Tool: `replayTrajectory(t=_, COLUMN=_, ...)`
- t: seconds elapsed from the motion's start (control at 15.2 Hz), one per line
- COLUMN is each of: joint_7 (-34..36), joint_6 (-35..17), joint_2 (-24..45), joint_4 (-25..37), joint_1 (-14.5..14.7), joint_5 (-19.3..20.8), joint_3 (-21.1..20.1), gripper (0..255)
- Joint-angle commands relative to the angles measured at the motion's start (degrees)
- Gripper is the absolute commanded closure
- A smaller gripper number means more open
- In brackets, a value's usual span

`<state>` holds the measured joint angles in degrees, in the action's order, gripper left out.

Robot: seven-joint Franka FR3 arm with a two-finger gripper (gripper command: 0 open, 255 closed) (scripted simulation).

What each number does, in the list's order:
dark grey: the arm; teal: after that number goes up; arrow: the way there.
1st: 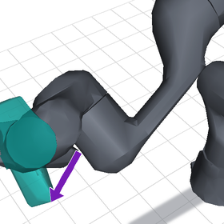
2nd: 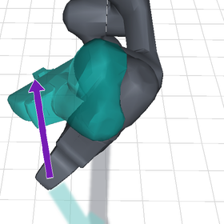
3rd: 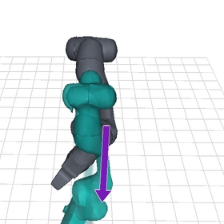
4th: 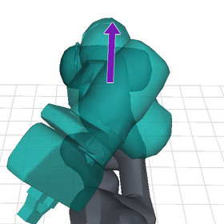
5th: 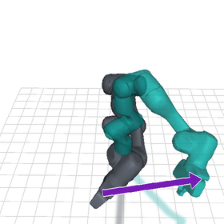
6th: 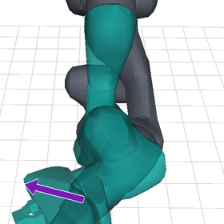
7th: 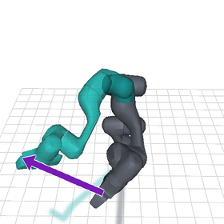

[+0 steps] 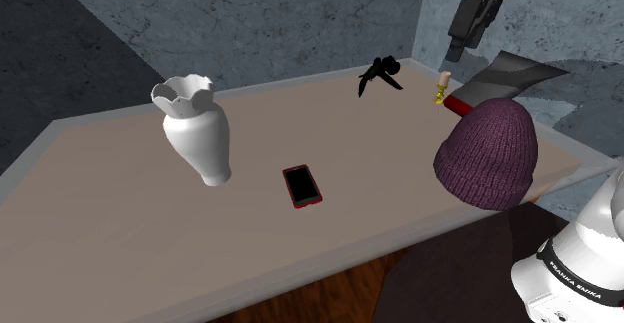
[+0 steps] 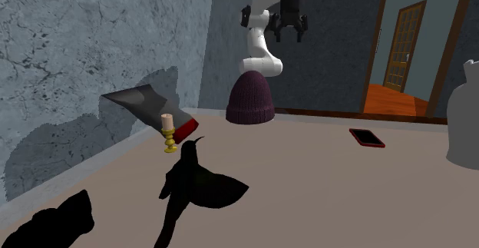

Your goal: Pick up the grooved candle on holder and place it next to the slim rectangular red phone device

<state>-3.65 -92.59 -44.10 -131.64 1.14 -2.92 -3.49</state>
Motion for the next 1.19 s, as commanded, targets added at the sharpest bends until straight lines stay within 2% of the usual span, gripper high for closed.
replayTrajectory(t=0.0, joint_7=0.0, joint_6=0.0, joint_2=0.0, joint_4=0.0, joint_1=0.0, joint_5=0.0, joint_3=0.0, gripper=0)
replayTrajectory(t=0.59, joint_7=-7.8, joint_6=-9.0, joint_2=9.1, joint_4=-1.0, joint_1=-4.0, joint_5=4.8, joint_3=8.1, gripper=0)
replayTrajectory(t=1.12, joint_7=-14.5, joint_6=-16.5, joint_2=20.5, joint_4=2.3, joint_1=-6.9, joint_5=6.9, joint_3=15.0, gripper=0)
